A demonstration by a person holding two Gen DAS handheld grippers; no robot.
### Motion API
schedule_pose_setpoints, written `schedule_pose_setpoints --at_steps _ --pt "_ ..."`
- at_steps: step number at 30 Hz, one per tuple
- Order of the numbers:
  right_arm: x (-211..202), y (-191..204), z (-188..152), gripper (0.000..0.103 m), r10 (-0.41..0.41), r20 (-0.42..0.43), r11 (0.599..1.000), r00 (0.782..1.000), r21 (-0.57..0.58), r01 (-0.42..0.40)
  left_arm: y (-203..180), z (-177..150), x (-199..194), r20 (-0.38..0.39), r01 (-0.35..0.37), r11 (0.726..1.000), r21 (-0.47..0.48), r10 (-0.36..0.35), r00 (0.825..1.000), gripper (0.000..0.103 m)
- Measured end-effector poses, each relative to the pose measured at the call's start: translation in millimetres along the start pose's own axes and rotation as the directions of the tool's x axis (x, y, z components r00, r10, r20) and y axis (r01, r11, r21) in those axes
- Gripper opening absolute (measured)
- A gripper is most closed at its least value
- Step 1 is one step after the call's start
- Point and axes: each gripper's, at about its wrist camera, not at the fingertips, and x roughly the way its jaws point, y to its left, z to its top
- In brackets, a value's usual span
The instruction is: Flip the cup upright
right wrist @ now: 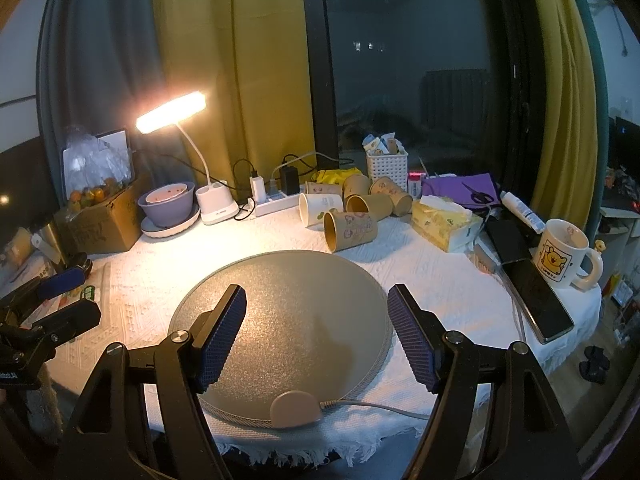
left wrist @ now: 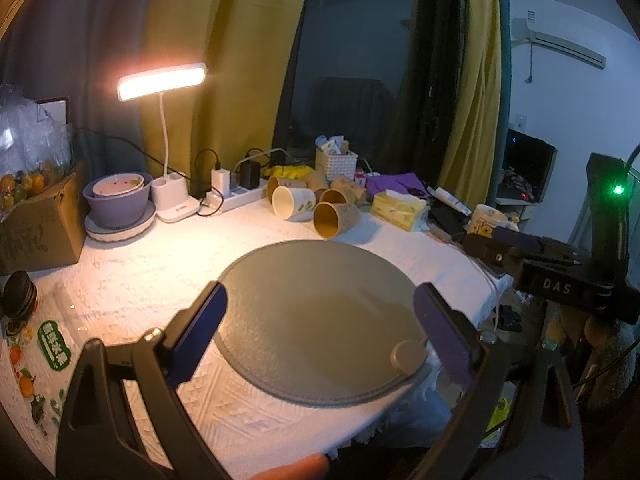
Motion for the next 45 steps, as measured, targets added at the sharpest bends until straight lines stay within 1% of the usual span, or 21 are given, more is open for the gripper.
schedule_pose_setpoints --at_steps 34,38,45 --pt "-1.2 0.8 0.3 0.076 0.003 0.004 1.0 1.0 -0.003 -0.003 -2.7 -1.2 -0.3 0.006 0.001 1.0 0.005 -0.001 1.0 0.095" --pt "1.7 -5.4 7.4 0.076 0.004 -0.004 1.0 1.0 -0.009 -0.004 -3.5 -0.8 7.6 -0.011 0.01 1.0 0.011 -0.01 1.0 0.095" --pt "20.9 -14.7 10.9 0.076 0.002 -0.028 1.0 1.0 -0.011 -0.002 -3.8 6.8 40.1 -0.044 0.017 0.999 0.043 -0.016 0.999 0.095"
